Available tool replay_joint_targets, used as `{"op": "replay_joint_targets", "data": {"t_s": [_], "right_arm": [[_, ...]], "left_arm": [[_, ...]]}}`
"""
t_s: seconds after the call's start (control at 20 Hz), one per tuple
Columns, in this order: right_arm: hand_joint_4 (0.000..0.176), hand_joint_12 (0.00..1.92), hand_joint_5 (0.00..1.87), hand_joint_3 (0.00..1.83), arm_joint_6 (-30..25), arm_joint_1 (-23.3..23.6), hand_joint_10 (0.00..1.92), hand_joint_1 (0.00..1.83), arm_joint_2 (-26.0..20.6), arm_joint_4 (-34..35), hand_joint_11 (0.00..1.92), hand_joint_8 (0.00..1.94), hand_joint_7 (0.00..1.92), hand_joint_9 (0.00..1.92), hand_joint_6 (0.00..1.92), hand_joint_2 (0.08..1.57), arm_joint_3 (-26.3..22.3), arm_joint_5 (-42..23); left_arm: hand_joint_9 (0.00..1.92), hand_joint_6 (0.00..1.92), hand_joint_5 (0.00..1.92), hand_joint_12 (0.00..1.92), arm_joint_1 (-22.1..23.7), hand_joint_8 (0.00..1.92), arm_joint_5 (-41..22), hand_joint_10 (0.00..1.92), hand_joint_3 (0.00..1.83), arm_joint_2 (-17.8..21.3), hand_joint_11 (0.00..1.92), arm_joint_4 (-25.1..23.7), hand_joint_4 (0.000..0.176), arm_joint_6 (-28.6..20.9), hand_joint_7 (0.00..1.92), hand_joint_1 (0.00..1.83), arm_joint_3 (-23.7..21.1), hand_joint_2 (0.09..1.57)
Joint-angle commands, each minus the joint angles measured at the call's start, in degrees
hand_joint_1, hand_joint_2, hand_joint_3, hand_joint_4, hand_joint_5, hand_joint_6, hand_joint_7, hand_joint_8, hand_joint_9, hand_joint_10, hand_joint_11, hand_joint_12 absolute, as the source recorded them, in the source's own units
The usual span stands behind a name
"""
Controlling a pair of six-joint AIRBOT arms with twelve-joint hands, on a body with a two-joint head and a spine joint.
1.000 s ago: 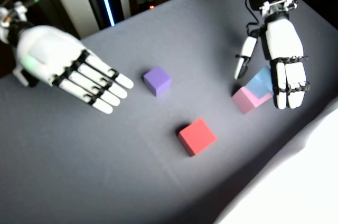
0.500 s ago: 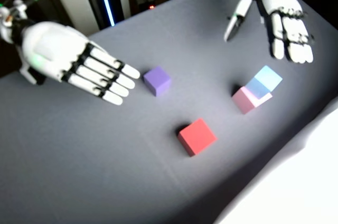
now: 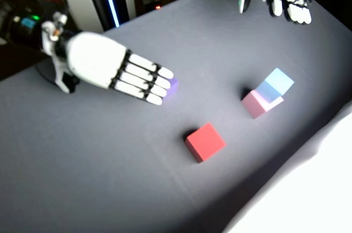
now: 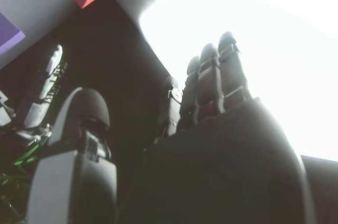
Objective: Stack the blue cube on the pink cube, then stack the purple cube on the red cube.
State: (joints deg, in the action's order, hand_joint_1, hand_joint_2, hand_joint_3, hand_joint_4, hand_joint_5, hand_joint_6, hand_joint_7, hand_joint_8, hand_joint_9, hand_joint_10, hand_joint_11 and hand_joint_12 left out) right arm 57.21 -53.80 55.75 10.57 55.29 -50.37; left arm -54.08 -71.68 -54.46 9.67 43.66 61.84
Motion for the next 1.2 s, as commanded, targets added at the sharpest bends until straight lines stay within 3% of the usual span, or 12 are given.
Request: {"op": "replay_joint_targets", "data": {"t_s": [0.0,0.3,0.35,0.4,0.45,0.55,0.6,0.65,0.9,1.05,1.1,1.15], "right_arm": [[0.000,0.00,0.00,0.01,-0.2,1.0,0.00,0.79,0.6,-0.4,0.00,0.00,0.00,0.00,0.00,1.11,0.5,-4.6],[0.000,0.00,0.00,0.01,-0.1,5.4,0.01,0.82,5.9,1.7,0.00,0.02,0.05,0.03,0.00,1.12,5.8,1.5],[0.000,1.58,0.27,0.00,-0.1,6.3,0.98,1.06,6.9,1.7,0.00,0.44,0.47,0.29,0.46,1.16,6.9,2.7],[0.000,1.58,0.27,0.00,-0.1,7.1,0.98,1.06,7.7,1.9,0.00,0.44,0.47,0.29,0.46,1.16,7.7,3.8],[0.000,1.91,0.69,0.00,-0.1,7.9,1.78,1.11,8.4,1.9,1.01,1.60,0.92,1.00,1.33,1.25,8.4,4.7],[0.000,1.92,0.75,0.00,-0.1,9.1,1.92,1.11,8.7,1.9,1.42,1.93,1.07,1.29,1.33,1.24,9.2,5.3],[0.000,1.92,0.75,0.00,-0.1,9.2,1.92,1.11,8.6,1.8,1.42,1.93,1.07,1.29,1.33,1.24,9.2,5.0],[0.000,1.92,0.62,0.01,-0.1,9.4,1.81,1.13,7.9,1.4,0.73,1.75,0.66,0.68,1.40,1.32,8.9,4.3],[0.000,1.83,0.58,0.00,-0.1,10.8,1.74,1.32,2.4,0.7,0.60,1.58,0.63,0.68,1.29,1.30,6.4,-2.6],[0.000,1.92,0.59,0.00,1.9,14.2,1.90,1.17,1.5,0.9,0.95,1.77,0.69,0.88,1.30,1.32,7.2,-3.3],[0.000,1.87,0.63,0.00,2.7,15.7,1.40,1.07,1.6,1.3,0.36,1.20,0.50,0.46,1.46,1.31,8.1,-2.7],[0.000,1.81,0.67,0.00,3.9,16.9,1.32,1.11,1.8,1.7,0.46,1.39,0.65,0.60,1.49,1.29,8.6,-1.7]], "left_arm": [[0.00,0.00,0.00,0.00,0.1,0.00,-8.0,0.00,0.01,0.6,0.00,0.4,0.124,-0.1,0.00,0.48,-0.1,1.39],[0.00,0.00,0.00,0.00,-1.0,0.00,-8.3,0.00,0.00,0.4,0.00,0.9,0.109,-0.5,0.00,0.47,-0.3,1.37],[0.00,0.00,0.00,0.00,-1.4,0.00,-8.4,0.00,0.00,0.4,0.00,1.1,0.081,-0.6,0.00,0.50,-0.4,1.39],[0.00,0.00,0.00,0.00,-1.7,0.00,-8.5,0.00,0.00,0.5,0.00,1.2,0.081,-0.7,0.00,0.50,-0.4,1.39],[0.00,0.00,0.01,0.00,-2.0,0.00,-8.7,0.00,0.00,0.5,0.00,1.4,0.075,-0.9,0.00,0.52,-0.5,1.38],[0.00,0.00,0.01,0.00,-2.4,0.00,-9.0,0.00,0.00,0.5,0.00,1.9,0.080,-0.9,0.00,0.51,-0.5,1.37],[0.00,0.00,0.01,0.00,-2.5,0.00,-9.1,0.00,0.00,0.5,0.00,1.9,0.080,-0.9,0.00,0.51,-0.5,1.37],[0.00,0.01,0.03,0.00,-2.6,0.00,-9.1,0.00,0.00,0.5,0.00,1.9,0.062,-0.9,0.00,0.55,-0.5,1.38],[0.00,0.00,0.01,0.00,-3.2,0.00,-9.3,0.00,0.00,0.6,0.00,2.3,0.061,-1.0,0.00,0.54,-0.6,1.38],[0.00,0.01,0.03,0.00,-4.2,0.00,-9.9,0.00,0.00,0.5,0.00,3.1,0.035,-1.3,0.00,0.63,-0.8,1.39],[0.00,0.01,0.04,0.00,-4.6,0.00,-10.1,0.00,0.00,0.3,0.00,3.5,0.024,-1.4,0.00,0.67,-0.9,1.39],[0.00,0.01,0.04,0.00,-4.8,0.00,-10.1,0.00,0.00,0.2,0.00,3.6,0.017,-1.5,0.00,0.69,-0.9,1.39]]}}
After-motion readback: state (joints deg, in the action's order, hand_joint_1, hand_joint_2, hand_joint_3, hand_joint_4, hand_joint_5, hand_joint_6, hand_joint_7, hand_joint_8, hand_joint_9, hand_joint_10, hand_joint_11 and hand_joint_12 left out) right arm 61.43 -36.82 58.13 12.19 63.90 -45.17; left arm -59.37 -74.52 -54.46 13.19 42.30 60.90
